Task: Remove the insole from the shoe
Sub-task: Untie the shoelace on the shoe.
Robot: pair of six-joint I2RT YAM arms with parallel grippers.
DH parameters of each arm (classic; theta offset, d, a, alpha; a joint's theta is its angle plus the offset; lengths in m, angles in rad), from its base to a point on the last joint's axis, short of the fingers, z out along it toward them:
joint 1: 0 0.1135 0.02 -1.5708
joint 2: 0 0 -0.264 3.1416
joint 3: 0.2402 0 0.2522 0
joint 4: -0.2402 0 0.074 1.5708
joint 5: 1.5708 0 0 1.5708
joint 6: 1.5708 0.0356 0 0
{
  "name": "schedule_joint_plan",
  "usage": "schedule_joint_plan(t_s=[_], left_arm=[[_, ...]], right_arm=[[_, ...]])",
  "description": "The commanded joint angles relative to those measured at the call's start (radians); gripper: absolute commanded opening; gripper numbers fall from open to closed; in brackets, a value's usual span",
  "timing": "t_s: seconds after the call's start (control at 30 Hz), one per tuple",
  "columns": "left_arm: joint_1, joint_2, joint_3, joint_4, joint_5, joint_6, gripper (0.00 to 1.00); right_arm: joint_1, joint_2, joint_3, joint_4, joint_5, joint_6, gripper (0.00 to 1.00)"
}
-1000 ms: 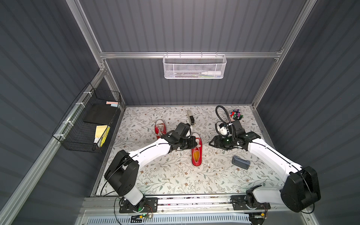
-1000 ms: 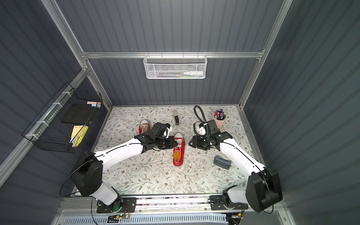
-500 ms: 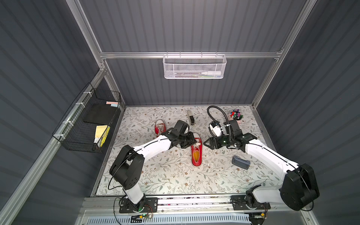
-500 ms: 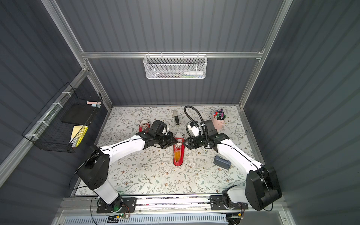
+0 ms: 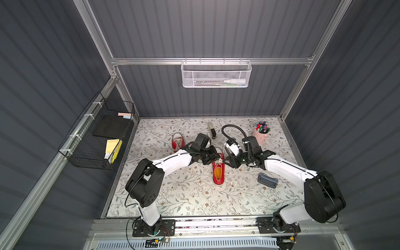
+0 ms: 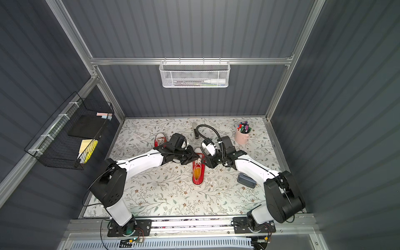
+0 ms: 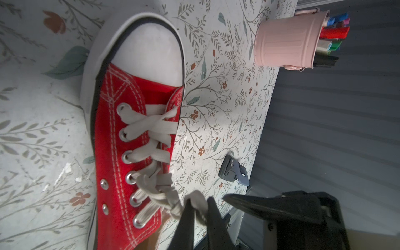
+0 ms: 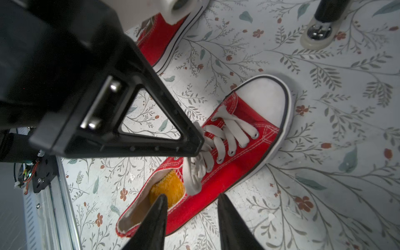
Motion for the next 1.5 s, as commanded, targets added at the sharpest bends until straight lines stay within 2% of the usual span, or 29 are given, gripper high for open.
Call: schedule_joint_plan(t_s=[0.0,0.13,0.4,0.47,0.53,0.63,0.77,0.93,1.07,1.23,1.47], left_arm=[[0.006,0.028,0.046,0.010,0.014,-0.011,0.16],[0.007,0.047,0.068,0.006,0.016,-0.012,0.16],[0.007,0.052,0.085,-0.008,0.017,-0.010,0.17],[0.007,0.046,0.084,-0.016,0.010,-0.005,0.17],[0.008,0.042,0.081,-0.021,0.003,-0.003,0.17],[0.009,0.042,0.080,-0.025,-0.007,0.000,0.16],[0.008,0.050,0.078,-0.007,-0.008,-0.013,0.12],[0.008,0.061,0.063,0.034,0.002,-0.044,0.11],[0.008,0.068,0.068,0.042,0.003,-0.054,0.09],[0.008,0.083,0.080,0.043,0.012,-0.061,0.08],[0.008,0.085,0.086,0.025,0.008,-0.060,0.08]], right_arm=[[0.005,0.013,-0.015,0.062,-0.012,0.041,0.42],[0.006,0.037,0.003,0.058,-0.035,0.030,0.48],[0.008,0.083,0.038,0.077,-0.028,0.057,0.39],[0.008,0.081,0.037,0.082,-0.036,0.070,0.39],[0.010,0.070,0.036,0.078,-0.043,0.083,0.46],[0.008,0.032,0.028,0.048,-0.016,0.116,0.60],[0.005,-0.046,0.055,-0.094,0.090,0.264,0.65],[0.006,-0.075,0.065,-0.211,0.056,0.497,0.57],[0.009,-0.028,0.098,-0.277,0.013,0.633,0.47],[0.022,0.058,0.153,-0.310,-0.048,0.669,0.43],[0.022,0.129,0.222,-0.300,-0.013,0.607,0.42]])
